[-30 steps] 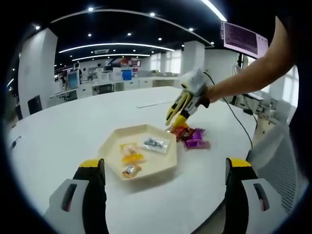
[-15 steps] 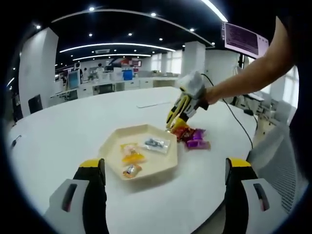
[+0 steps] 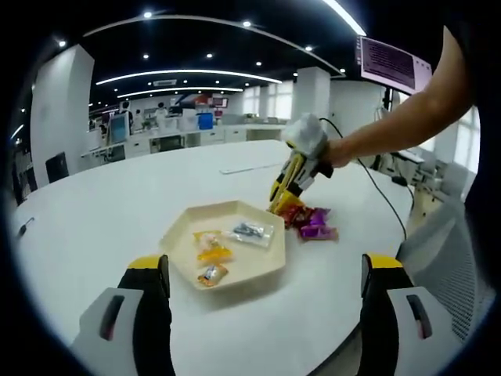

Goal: Place the target food into the container with the food tongs after gripping and lifting it, then release it inside without dropping or visibly crushing the food.

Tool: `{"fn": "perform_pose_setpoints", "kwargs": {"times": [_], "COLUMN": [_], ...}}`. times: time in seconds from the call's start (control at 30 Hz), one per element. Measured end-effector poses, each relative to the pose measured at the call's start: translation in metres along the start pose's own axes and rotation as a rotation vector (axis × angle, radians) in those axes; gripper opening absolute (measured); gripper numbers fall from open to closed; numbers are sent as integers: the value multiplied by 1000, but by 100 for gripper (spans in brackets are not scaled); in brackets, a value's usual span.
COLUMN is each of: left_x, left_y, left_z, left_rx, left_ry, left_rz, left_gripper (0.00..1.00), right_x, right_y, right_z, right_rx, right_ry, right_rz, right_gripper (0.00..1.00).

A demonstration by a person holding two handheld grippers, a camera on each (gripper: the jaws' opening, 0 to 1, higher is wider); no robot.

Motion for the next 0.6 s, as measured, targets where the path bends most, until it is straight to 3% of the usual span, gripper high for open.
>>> {"fn": "perform_pose_setpoints", "kwargs": {"times": [0.6], "left_x": [0], "left_y": [0], "left_z": [-1], "left_rx": [6], "left_ry": [-16], "left_rz": [-2], "left_gripper": [97], "right_x": [-28], "right_y": [41], "right_z": [-13], "right_rx": [71], "right_ry": [-22], "right_rz": [-46], "right_gripper": [20]}}
Point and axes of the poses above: the point that each gripper's makers call its tool centre point, and the gripper's own axes: y roughly backward along the fingers, z roughly to its left, x roughly out of its underside, the point moved 4 cm from there along y, roughly backward along the fingers
